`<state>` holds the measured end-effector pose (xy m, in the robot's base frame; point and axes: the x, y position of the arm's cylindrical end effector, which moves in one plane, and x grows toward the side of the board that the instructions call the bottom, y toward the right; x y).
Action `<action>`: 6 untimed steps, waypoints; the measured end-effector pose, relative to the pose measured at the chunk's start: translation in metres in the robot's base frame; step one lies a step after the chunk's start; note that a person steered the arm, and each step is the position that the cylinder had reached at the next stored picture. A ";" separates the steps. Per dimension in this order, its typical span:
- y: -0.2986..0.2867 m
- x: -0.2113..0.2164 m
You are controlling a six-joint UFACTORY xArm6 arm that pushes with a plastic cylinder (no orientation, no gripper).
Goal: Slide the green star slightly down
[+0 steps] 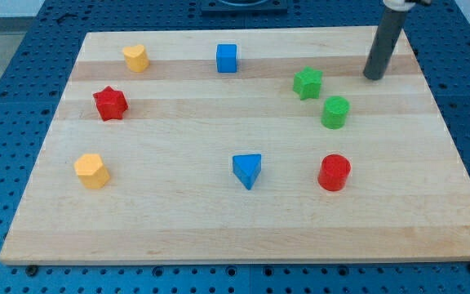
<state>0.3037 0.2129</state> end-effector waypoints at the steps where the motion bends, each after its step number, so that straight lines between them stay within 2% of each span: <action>1: -0.031 -0.012; 3: -0.138 0.031; 4: -0.149 0.060; 5: -0.127 0.027; 6: -0.066 0.014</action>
